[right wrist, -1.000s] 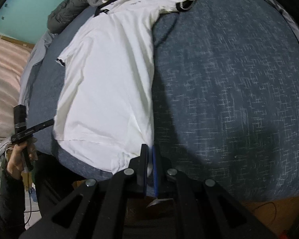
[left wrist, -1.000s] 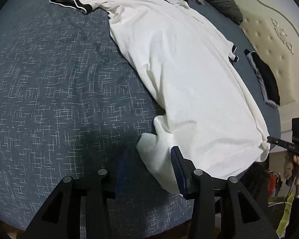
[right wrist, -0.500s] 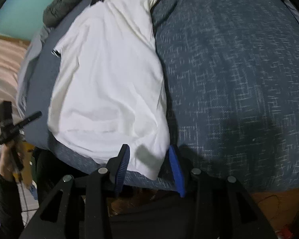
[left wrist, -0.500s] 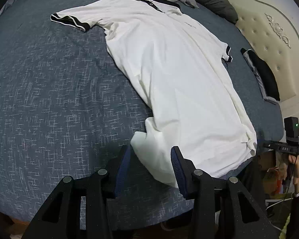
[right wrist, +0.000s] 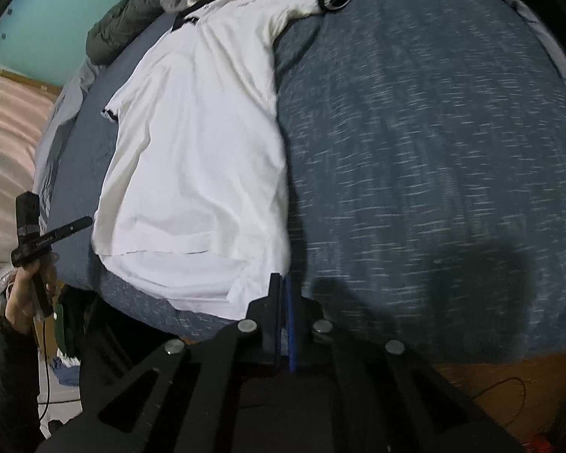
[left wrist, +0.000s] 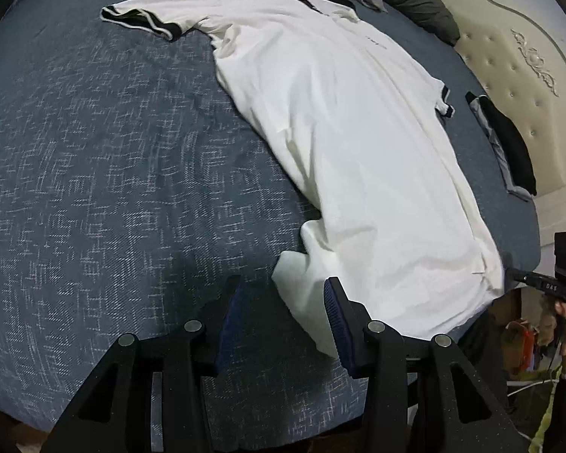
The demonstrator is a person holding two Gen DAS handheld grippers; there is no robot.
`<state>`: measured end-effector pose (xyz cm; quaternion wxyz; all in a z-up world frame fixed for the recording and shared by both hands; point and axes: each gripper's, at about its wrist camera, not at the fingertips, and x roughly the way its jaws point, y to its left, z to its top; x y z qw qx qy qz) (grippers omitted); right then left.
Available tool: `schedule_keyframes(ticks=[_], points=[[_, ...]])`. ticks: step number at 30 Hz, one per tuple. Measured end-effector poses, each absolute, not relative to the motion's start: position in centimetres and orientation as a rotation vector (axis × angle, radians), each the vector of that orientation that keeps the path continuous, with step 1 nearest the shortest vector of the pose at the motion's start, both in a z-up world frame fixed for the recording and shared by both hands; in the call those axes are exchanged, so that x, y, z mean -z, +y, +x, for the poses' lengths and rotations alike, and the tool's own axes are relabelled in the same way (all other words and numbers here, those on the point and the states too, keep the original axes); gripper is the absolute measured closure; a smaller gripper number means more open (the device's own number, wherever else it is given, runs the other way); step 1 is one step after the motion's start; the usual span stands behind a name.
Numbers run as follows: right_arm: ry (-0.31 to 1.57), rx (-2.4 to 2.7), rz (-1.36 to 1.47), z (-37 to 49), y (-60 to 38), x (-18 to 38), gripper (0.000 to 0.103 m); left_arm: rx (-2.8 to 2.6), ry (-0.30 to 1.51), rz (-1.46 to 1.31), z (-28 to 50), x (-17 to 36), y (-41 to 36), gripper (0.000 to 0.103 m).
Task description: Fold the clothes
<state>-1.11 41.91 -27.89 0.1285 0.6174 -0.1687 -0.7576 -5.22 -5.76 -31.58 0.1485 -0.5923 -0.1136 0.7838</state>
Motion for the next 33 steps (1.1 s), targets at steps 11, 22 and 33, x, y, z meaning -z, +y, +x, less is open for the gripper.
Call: schedule_keyframes(ticks=[11,22,33], points=[[-0.557,2.155,1.803,-2.1,39.6,28.5,0.064,-2.256,-0.318,-1.700,-5.1,33.4,-5.0,0.062],[-0.419,2.186,1.875,-2.9,38.1,30.3,0.096,-2.318,-0.296,-1.604,-3.5,30.2,-6.2,0.098],[-0.478,2.251,1.738,-1.6,42.1,26.2,0.099,-2.394,-0.342,-1.490,0.1,24.5,-10.1,0.098]])
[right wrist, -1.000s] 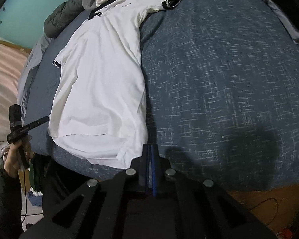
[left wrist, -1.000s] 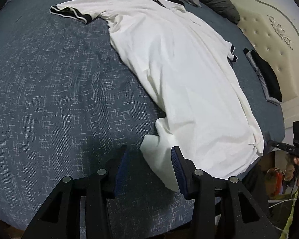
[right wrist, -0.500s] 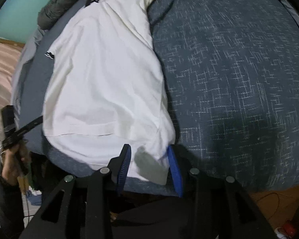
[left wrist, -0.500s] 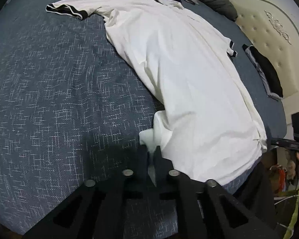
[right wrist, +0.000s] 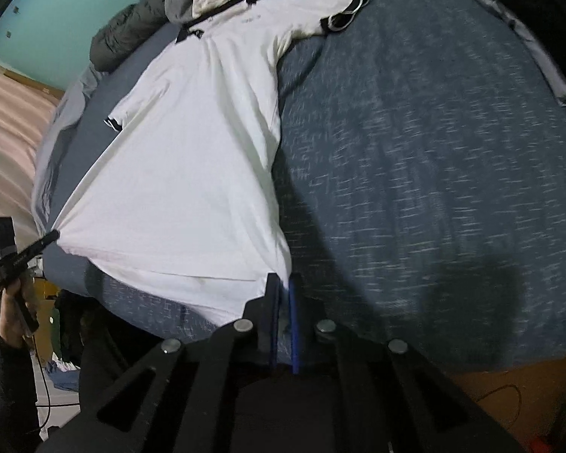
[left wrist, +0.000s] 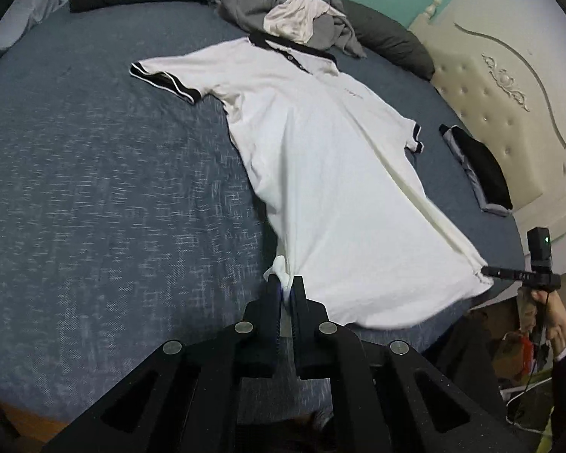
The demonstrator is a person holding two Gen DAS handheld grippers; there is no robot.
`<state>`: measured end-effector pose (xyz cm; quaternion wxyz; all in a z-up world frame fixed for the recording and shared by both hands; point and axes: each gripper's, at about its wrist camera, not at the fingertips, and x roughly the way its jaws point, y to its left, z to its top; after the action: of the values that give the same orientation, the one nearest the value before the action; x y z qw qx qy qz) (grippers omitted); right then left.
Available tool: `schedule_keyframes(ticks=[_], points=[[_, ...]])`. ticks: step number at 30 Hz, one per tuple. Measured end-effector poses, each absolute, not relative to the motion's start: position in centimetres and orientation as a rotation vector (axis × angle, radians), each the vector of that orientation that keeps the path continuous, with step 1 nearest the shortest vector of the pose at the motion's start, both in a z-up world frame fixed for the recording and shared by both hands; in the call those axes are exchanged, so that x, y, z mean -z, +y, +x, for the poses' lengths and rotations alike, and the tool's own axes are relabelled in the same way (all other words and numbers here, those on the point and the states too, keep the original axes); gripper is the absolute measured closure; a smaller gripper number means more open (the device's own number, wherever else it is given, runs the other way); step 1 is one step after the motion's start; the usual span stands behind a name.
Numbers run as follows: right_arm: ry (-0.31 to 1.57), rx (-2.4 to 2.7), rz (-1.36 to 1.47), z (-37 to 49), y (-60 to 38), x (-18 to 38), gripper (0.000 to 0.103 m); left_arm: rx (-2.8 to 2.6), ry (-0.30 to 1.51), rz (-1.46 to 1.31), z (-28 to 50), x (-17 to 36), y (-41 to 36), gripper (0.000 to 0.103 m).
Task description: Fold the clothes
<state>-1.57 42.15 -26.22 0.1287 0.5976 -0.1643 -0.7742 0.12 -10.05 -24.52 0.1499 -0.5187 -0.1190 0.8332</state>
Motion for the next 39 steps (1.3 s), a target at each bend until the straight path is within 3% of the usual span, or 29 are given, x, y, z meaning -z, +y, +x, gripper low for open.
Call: schedule_keyframes(ticks=[9,13,15,17,22,28,33,36,38,39], points=[[-0.488,2.192,1.820,-1.0,40.7,29.7,0.099,-2.337,-0.340,-1.644,2.1,28.3,-10.8,0.098],[-0.503,2.194,1.816,-1.1,40.6,29.9,0.099,-2.287,-0.429,-1.686,2.0,30.4,-10.8,0.097],[-0.515,2.211,1.797,-1.0,41.1,29.3,0.099,-2.290,-0.468,-1.674,2.0,30.3,-11.2,0.092],[-0.529,2.228,1.777,-1.0,41.7,28.7,0.099,-2.312,-0.490,-1.659,2.0,29.9,-11.7,0.076],[-0.529,2.220,1.792,-0.7,42.2,29.0,0.099,-2.348,-0.548,-1.642,1.5,29.6,-12.8,0.063],[-0.540,2.216,1.796,-1.1,41.6,29.5,0.099,-2.308,-0.560,-1.649,0.7,31.2,-12.1,0.063],[-0.551,2.217,1.796,-1.2,42.1,29.4,0.099,-2.265,-0.456,-1.623,0.8,31.1,-10.1,0.063],[-0.542,2.214,1.788,-1.1,42.5,29.1,0.099,-2.248,-0.402,-1.643,0.7,31.4,-9.5,0.067],[-0.542,2.211,1.774,-1.0,42.4,28.7,0.099,-2.238,-0.361,-1.658,0.6,31.7,-9.3,0.100],[-0.542,2.209,1.766,-1.0,42.3,28.5,0.099,-2.237,-0.346,-1.658,0.7,31.6,-9.2,0.100]])
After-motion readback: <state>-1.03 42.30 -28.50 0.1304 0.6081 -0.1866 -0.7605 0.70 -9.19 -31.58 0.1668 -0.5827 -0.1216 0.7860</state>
